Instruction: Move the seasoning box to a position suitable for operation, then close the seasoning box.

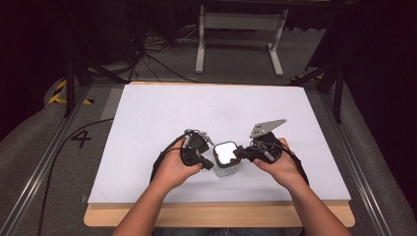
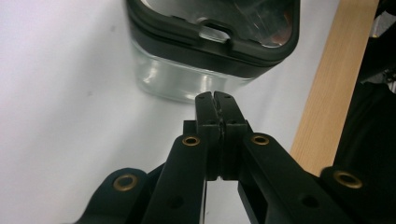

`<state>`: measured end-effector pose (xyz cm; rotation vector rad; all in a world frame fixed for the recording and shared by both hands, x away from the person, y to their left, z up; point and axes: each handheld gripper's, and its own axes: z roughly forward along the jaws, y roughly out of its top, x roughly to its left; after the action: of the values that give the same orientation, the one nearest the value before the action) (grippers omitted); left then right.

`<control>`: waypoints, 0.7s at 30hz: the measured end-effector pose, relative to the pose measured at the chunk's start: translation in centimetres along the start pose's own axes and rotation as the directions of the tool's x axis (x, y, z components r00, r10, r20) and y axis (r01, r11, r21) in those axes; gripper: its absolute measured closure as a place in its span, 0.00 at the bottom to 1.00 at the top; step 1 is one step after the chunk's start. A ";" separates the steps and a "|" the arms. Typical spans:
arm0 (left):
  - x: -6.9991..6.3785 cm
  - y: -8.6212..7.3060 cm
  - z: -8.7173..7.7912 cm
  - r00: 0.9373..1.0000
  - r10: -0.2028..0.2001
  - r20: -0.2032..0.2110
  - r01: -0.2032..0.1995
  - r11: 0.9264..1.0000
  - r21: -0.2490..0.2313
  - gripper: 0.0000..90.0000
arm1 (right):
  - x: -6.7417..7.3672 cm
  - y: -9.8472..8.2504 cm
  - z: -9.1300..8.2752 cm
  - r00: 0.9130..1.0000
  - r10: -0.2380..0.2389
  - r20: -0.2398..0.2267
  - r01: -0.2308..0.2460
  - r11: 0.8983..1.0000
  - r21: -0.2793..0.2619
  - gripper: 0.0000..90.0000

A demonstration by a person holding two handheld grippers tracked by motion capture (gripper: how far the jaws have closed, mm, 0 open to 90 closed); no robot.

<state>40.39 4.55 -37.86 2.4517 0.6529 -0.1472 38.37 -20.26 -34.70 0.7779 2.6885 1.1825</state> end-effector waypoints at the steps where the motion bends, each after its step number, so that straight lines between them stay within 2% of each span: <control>1: 0.2 0.0 -0.4 1.000 -0.010 -0.006 0.010 1.000 -0.020 1.00 | -0.1 -0.1 -0.4 1.000 -0.006 0.008 0.006 1.000 -0.003 1.00; 6: 1.0 -0.3 -1.9 0.999 -0.025 -0.028 0.023 0.997 -0.072 1.00 | -0.6 -0.9 -1.1 0.999 0.019 0.028 -0.019 0.999 0.031 1.00; 8: 1.3 -0.3 -2.4 0.999 -0.042 -0.032 0.039 0.995 -0.092 1.00 | -1.1 -1.6 -1.3 0.999 0.032 0.035 -0.035 0.996 0.078 1.00; 10: 1.5 -0.4 -2.8 0.999 -0.041 -0.035 0.038 0.995 -0.089 1.00 | -1.3 -1.9 -1.1 0.999 0.038 0.038 -0.042 0.993 0.112 1.00; 11: 1.6 -0.5 -3.0 0.998 -0.049 -0.033 0.045 0.994 -0.104 1.00 | -1.6 -2.2 -0.8 0.998 0.042 0.036 -0.046 0.990 0.132 1.00; 12: 1.7 -0.5 -3.0 0.998 -0.041 -0.038 0.037 0.993 -0.109 1.00 | -1.8 -2.5 -0.5 0.998 0.050 0.034 -0.055 0.986 0.156 1.00; 15: 1.7 -0.6 -3.2 0.998 -0.055 -0.040 0.051 0.992 -0.114 1.00 | -2.4 -2.9 0.4 0.997 0.064 0.034 -0.069 0.981 0.181 1.00; 17: 1.7 -0.6 -3.3 0.998 -0.053 -0.045 0.048 0.994 -0.100 1.00 | -2.7 -3.1 0.9 0.997 0.066 0.043 -0.073 0.980 0.187 1.00; 21: 1.6 -0.9 -3.2 0.997 -0.054 -0.047 0.049 0.993 -0.104 1.00 | -3.4 -3.2 1.3 0.995 0.076 0.064 -0.086 0.980 0.177 1.00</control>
<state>41.23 7.73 -36.08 2.3470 0.7276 -0.0713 40.38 -22.88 -38.22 0.9393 2.7681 0.9257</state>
